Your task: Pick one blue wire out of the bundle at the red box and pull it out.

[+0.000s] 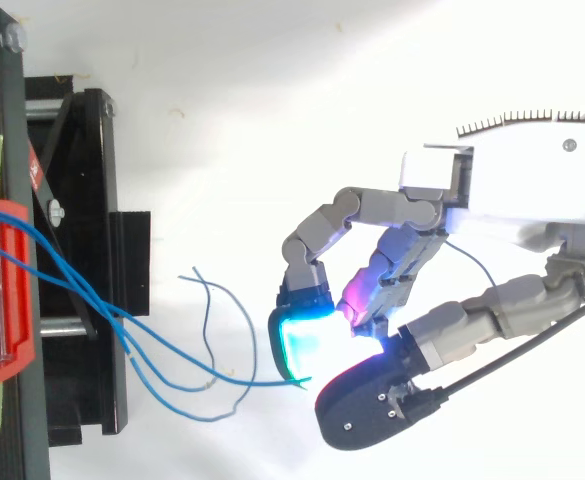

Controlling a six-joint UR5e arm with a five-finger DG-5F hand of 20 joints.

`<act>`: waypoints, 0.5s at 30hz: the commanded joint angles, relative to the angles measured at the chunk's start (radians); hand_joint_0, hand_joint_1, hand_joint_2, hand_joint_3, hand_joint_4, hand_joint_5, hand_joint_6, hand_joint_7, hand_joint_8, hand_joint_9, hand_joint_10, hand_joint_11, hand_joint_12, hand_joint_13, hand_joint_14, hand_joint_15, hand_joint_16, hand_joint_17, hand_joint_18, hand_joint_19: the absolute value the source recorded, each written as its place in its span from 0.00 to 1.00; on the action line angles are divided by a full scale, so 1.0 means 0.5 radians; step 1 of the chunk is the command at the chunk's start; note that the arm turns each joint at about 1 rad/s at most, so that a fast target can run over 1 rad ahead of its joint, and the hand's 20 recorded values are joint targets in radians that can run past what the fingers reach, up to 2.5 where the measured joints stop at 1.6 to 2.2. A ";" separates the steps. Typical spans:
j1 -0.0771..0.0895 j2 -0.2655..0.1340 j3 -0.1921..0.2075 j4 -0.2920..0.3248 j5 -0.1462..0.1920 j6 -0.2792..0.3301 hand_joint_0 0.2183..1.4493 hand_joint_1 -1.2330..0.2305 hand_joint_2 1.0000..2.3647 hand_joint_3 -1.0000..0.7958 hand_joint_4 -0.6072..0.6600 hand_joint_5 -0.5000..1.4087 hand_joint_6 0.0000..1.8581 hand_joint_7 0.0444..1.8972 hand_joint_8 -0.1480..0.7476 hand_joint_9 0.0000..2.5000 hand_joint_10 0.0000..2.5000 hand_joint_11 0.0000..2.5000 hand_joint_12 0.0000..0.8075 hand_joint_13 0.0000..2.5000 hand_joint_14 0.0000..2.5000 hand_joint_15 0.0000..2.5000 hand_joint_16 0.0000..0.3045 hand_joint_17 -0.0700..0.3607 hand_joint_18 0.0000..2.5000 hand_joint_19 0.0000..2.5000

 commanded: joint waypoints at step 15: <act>0.000 0.000 0.000 0.013 0.000 0.000 0.44 0.26 0.01 0.52 0.27 0.19 0.53 0.65 0.47 0.40 0.00 0.21 0.48 0.38 0.01 0.24 0.14 0.39 0.32 0.22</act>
